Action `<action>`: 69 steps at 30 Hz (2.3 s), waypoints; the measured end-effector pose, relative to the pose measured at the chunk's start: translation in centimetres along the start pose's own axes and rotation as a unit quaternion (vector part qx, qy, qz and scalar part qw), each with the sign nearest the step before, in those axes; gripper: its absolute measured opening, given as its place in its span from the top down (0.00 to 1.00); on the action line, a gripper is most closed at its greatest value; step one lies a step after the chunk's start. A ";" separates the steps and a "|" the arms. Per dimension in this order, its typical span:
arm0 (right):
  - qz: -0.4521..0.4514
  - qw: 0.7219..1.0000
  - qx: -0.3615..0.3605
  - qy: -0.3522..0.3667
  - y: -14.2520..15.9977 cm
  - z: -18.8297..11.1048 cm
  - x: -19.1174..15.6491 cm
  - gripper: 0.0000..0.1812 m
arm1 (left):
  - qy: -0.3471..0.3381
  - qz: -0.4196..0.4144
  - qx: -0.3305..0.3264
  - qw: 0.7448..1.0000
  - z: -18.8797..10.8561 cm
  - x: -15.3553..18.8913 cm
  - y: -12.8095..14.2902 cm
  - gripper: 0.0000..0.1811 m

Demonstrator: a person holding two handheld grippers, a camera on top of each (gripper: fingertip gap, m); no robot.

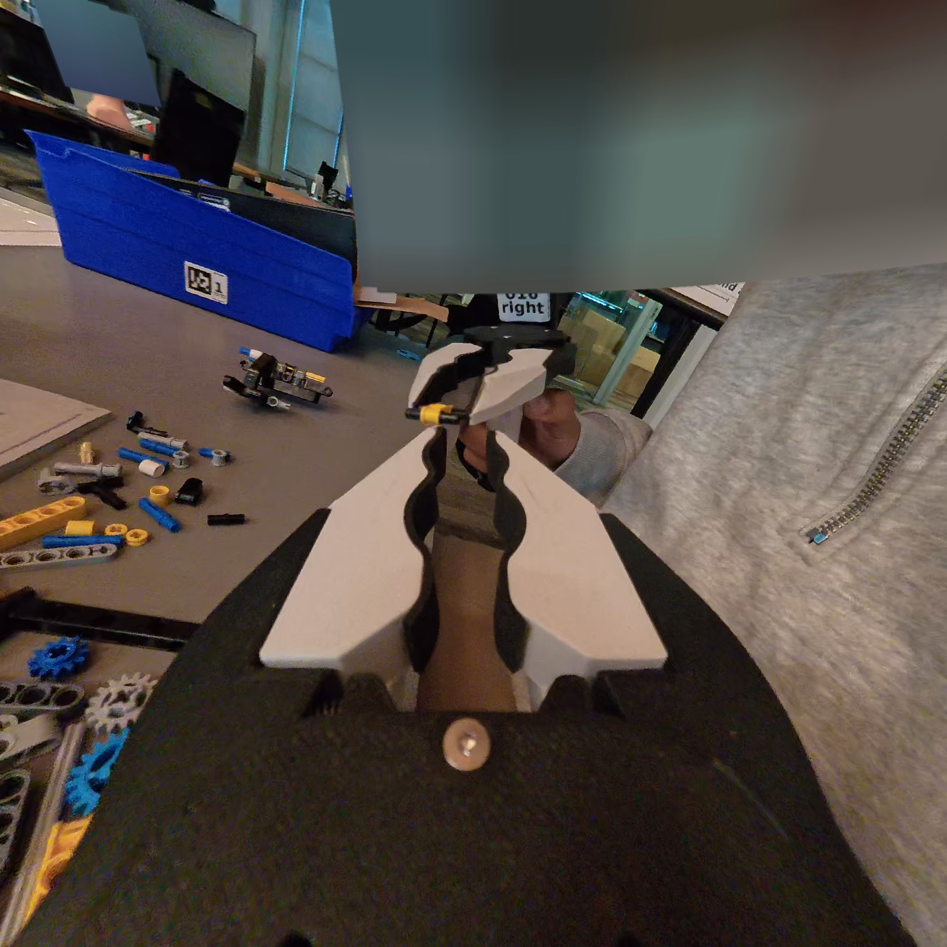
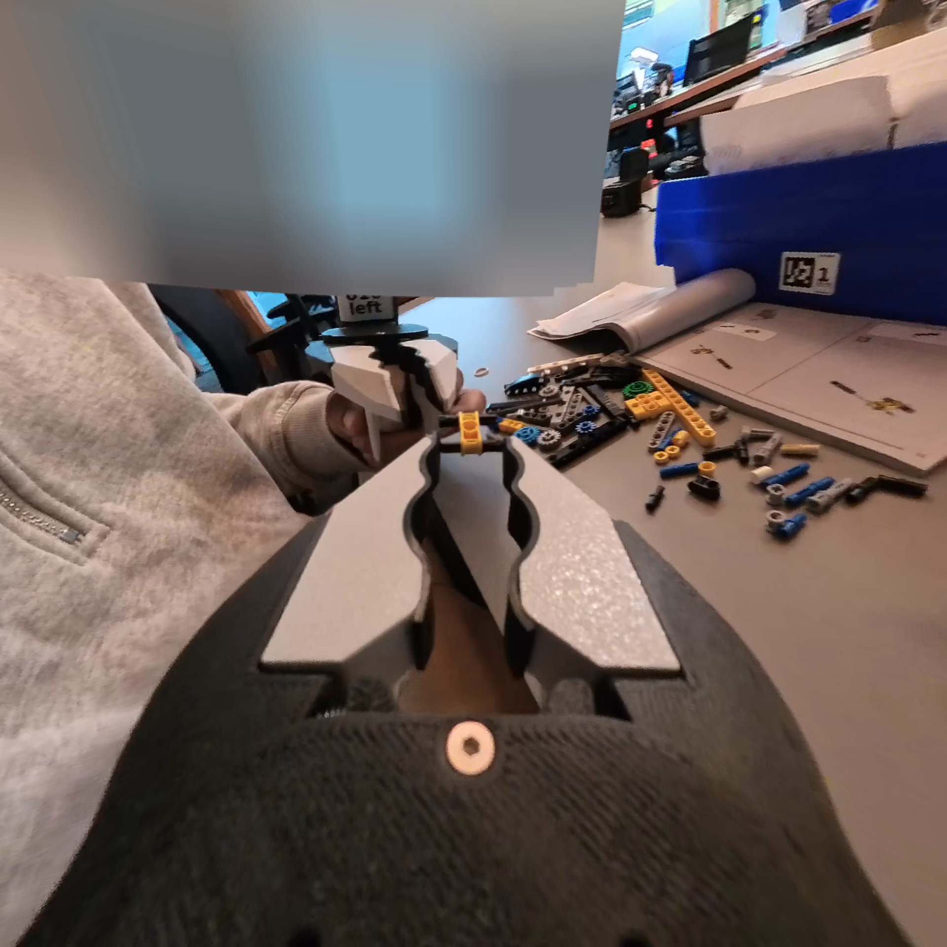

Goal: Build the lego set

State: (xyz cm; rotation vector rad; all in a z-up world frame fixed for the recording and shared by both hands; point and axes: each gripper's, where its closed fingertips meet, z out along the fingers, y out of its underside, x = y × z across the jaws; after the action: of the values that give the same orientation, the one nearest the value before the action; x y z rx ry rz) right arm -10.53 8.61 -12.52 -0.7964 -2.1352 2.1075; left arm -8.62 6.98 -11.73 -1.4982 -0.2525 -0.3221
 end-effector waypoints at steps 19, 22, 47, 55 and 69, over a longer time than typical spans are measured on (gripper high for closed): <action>-0.068 0.984 -0.061 0.153 1.9 -0.3 4.6 0.88 | 0.001 -0.053 0.002 0.999 -0.1 -0.9 0.0 0.92; -0.064 0.984 -0.062 0.154 2.0 -0.3 4.7 0.88 | 0.001 -0.061 0.005 0.998 -0.2 -1.1 -0.1 0.92; -0.058 0.985 -0.087 0.137 2.7 -0.3 4.0 0.86 | -0.006 -0.057 0.001 0.998 0.0 -1.3 0.1 0.93; -0.074 0.975 -0.119 0.172 3.6 -0.5 5.3 0.91 | -0.009 -0.051 -0.001 0.999 0.0 -1.3 0.1 0.93; -0.172 0.956 -0.135 0.196 2.2 -2.8 5.2 0.87 | -0.015 -0.054 -0.010 0.998 0.2 -1.5 0.4 0.93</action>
State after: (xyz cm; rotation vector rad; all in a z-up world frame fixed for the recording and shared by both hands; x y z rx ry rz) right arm -13.26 13.07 -16.06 -0.7198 -2.1676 1.3780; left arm -9.85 7.23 -12.62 -1.5130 -0.3549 -0.3891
